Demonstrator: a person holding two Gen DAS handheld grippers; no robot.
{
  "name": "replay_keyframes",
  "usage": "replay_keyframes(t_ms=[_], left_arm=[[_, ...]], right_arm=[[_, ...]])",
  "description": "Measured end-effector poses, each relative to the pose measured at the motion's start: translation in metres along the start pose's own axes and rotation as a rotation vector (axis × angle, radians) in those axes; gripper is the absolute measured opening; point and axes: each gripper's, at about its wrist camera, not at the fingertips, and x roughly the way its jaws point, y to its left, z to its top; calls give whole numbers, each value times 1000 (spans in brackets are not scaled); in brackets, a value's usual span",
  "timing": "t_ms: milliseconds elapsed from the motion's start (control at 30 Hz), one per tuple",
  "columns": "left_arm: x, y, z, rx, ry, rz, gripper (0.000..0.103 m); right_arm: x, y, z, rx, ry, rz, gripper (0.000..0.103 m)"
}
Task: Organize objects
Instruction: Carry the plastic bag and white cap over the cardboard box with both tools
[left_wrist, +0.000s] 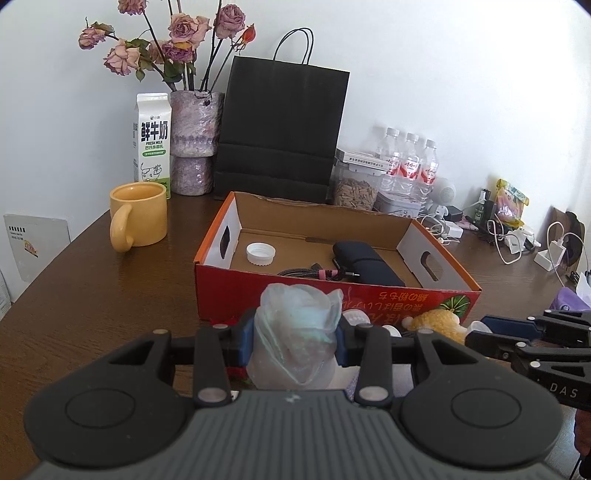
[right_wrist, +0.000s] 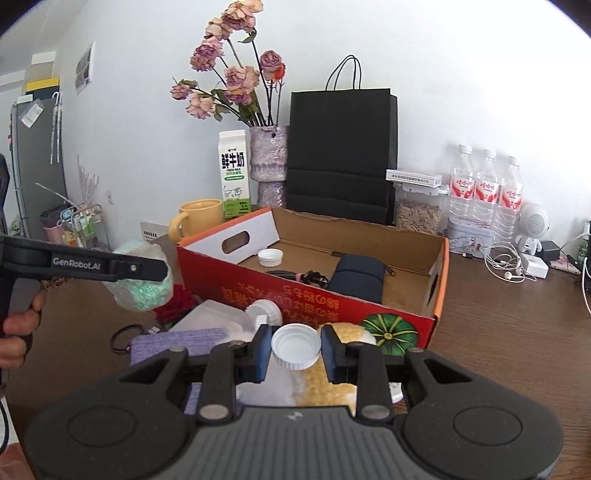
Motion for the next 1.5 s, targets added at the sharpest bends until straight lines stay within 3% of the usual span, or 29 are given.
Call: replay_keyframes(t_ms=[300,633,1067,1500], left_arm=[[2,-13,4,9,-20,-43,41],[13,-16,18,8,-50,-58,41],[58,-22,62,5,-106,-43,41],[131,-14,91,-57,-64,28,41]], right_arm=[[14,26,21,-14,-30,41,27],[37,28,41,-10,-50,13,27],[81,2,78,-3,-97,-113,27],[137,-54,87,74,-62,-240,27]])
